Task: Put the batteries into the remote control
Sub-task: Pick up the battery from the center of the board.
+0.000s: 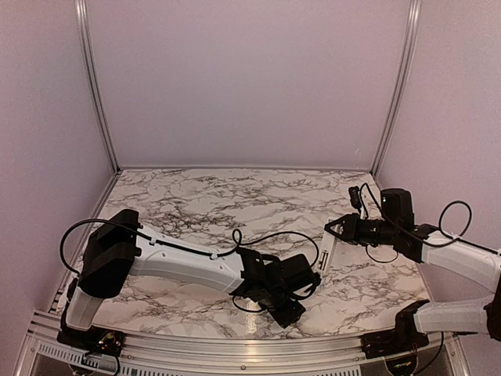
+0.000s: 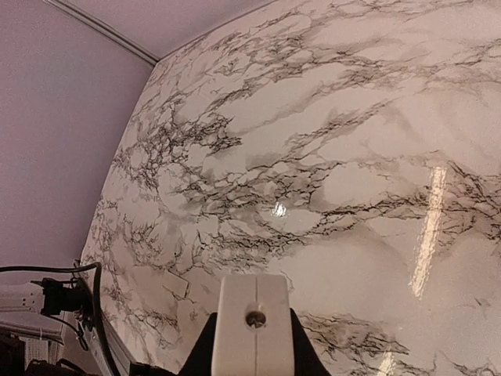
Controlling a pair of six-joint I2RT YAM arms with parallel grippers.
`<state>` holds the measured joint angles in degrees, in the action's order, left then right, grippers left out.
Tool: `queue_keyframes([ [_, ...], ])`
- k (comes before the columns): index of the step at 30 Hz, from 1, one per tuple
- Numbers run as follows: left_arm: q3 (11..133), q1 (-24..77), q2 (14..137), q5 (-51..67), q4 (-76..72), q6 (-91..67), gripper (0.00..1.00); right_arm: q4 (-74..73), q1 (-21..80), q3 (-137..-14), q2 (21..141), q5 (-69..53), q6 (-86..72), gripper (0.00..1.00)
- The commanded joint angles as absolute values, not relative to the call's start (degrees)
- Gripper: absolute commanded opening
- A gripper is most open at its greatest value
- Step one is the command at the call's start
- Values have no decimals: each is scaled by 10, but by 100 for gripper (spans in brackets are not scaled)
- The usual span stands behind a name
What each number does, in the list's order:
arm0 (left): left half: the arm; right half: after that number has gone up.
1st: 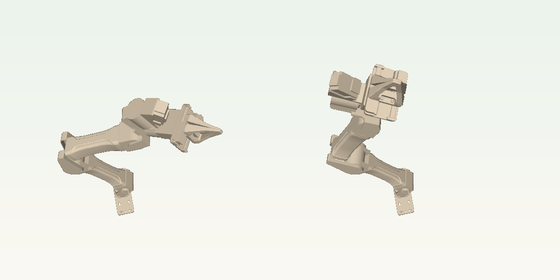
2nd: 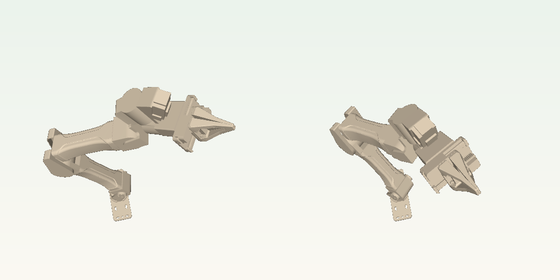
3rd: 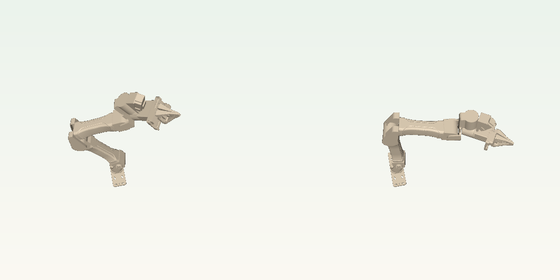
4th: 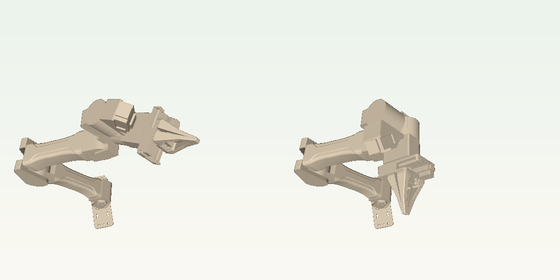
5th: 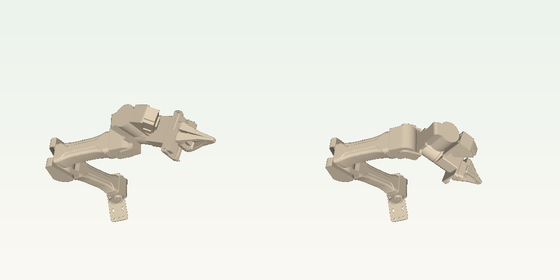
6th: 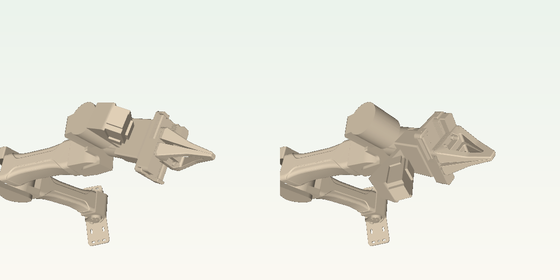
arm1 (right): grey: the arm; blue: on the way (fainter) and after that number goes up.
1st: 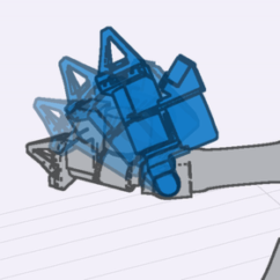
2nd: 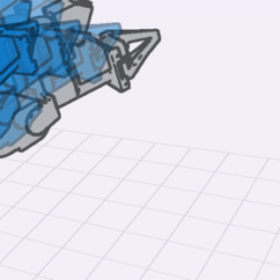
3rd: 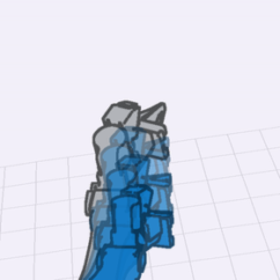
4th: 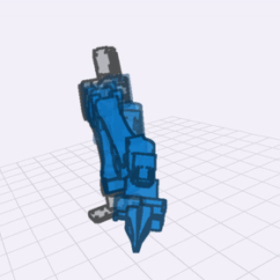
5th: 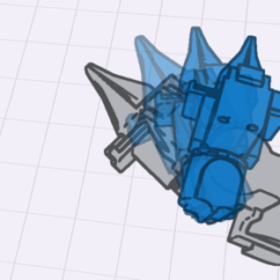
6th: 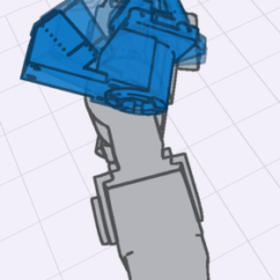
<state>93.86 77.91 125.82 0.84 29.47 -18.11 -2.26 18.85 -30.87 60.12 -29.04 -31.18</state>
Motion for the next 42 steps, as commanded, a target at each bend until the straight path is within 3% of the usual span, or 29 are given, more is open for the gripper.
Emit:
queue_keyframes([
  [1,986,789,1310,-25,340,-181,52,-44,179,-310,588,-291,-302,0],
  [10,987,791,1321,-83,409,-176,26,-45,178,-315,587,-296,-301,0],
  [21,913,778,1265,-36,406,-141,1,-29,178,-310,600,-320,-300,0],
  [36,832,770,1227,-34,542,-90,0,-34,178,-321,612,-339,-292,0],
  [42,880,771,1257,-45,561,-78,25,-30,178,-321,619,-342,-290,0],
])
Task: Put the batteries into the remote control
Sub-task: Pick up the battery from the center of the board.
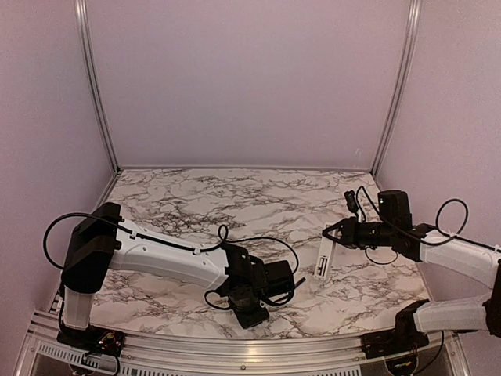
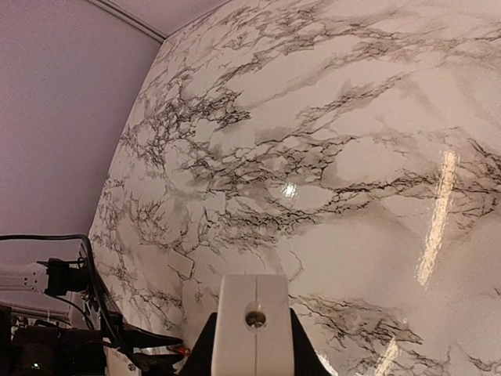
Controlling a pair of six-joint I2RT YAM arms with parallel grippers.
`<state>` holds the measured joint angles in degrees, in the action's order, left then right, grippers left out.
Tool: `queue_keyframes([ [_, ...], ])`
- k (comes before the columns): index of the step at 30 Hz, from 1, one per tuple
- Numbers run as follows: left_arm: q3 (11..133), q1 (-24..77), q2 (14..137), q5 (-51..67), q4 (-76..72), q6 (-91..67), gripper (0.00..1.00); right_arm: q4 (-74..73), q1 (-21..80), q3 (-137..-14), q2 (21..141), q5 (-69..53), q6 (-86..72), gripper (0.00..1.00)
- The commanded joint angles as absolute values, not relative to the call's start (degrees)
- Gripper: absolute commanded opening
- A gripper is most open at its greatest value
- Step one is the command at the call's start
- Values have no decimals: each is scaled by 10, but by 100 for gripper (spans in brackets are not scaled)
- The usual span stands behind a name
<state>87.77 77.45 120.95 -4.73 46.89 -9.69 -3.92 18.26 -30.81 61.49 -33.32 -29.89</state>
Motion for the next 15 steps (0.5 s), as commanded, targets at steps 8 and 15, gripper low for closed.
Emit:
queue_keyframes([
  [8,939,759,1280,-43,565,-68,24,-25,178,-316,620,-343,-291,0],
  [15,965,751,1292,-32,564,-67,19,-21,178,-316,624,-345,-291,0],
])
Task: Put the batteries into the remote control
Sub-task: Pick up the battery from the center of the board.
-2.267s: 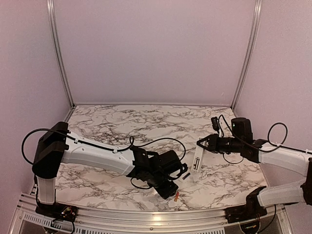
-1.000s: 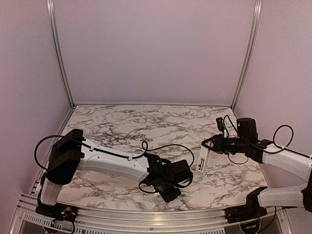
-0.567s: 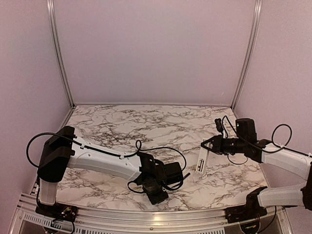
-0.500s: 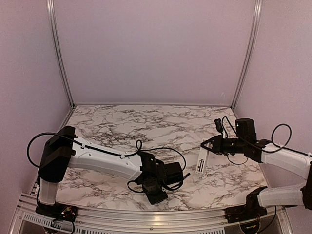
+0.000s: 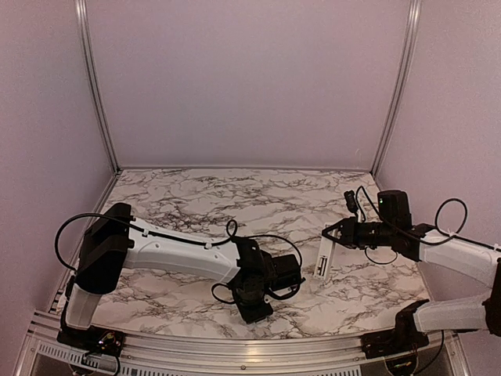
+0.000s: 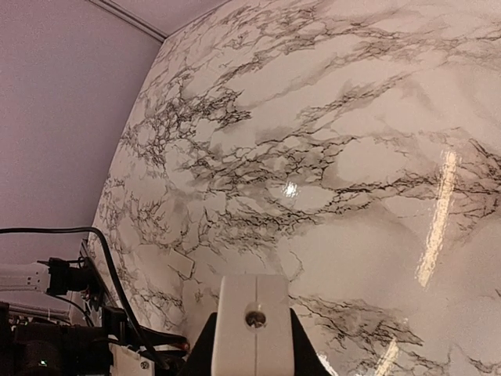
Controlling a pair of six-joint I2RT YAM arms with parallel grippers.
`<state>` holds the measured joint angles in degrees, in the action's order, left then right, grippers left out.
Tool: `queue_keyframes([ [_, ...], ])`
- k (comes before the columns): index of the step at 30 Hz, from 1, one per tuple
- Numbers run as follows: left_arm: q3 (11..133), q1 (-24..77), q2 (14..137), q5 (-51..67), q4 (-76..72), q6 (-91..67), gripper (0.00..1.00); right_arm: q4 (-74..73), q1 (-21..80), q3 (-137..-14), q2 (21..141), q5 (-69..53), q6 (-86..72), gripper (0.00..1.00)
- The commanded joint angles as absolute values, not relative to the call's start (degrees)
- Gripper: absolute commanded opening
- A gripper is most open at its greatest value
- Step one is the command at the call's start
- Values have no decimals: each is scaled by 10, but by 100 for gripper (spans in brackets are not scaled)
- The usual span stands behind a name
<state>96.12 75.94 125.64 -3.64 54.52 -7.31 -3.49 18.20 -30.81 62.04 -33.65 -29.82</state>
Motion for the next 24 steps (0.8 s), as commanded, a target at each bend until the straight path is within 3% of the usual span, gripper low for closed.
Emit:
queue_keyframes([
  [1,964,750,1294,-32,564,-67,17,-21,178,-317,623,-345,-290,0],
  [8,923,728,1254,-31,520,-82,0,-9,178,-316,624,-356,-301,0],
  [12,866,704,1165,-25,425,-97,0,41,194,-307,624,-369,-337,0],
  [19,693,702,952,-24,120,-100,0,116,264,-315,645,-365,-404,0],
  [24,646,702,909,-21,11,-105,0,146,303,-325,657,-354,-432,0],
])
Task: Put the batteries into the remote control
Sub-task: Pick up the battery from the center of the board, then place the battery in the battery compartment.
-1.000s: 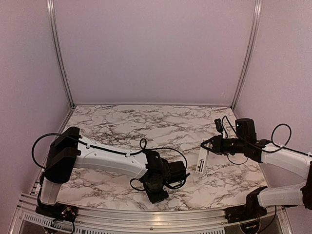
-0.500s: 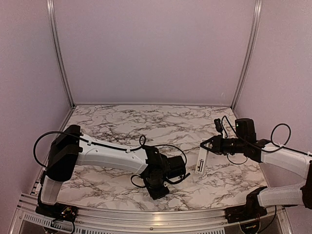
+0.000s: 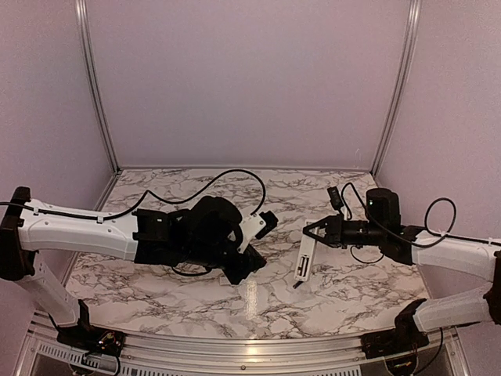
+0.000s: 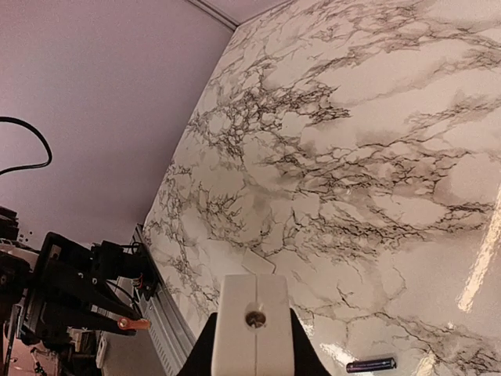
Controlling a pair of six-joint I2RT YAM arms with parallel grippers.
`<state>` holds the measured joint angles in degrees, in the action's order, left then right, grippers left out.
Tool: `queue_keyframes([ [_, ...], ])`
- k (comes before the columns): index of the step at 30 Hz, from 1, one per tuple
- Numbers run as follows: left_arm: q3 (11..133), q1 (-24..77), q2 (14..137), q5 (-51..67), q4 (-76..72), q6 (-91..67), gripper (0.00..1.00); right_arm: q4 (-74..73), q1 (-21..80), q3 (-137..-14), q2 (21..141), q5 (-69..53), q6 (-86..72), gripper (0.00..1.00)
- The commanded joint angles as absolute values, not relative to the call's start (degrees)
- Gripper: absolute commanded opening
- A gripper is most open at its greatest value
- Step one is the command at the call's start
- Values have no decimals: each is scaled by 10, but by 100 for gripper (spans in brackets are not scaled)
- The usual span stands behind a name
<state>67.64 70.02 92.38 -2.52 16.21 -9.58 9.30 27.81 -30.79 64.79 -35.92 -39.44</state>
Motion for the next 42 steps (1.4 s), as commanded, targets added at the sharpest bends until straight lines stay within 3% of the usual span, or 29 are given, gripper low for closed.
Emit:
queue_keyframes([
  [1,642,702,908,-19,-11,-111,0,152,314,-327,659,-349,-437,0],
  [13,620,702,928,-7,-148,-161,0,200,357,-340,685,-326,-483,0],
  [23,639,704,971,25,-158,-183,0,197,359,-351,680,-317,-493,0],
  [42,675,704,1013,-21,-115,-181,0,201,360,-355,680,-319,-500,0],
])
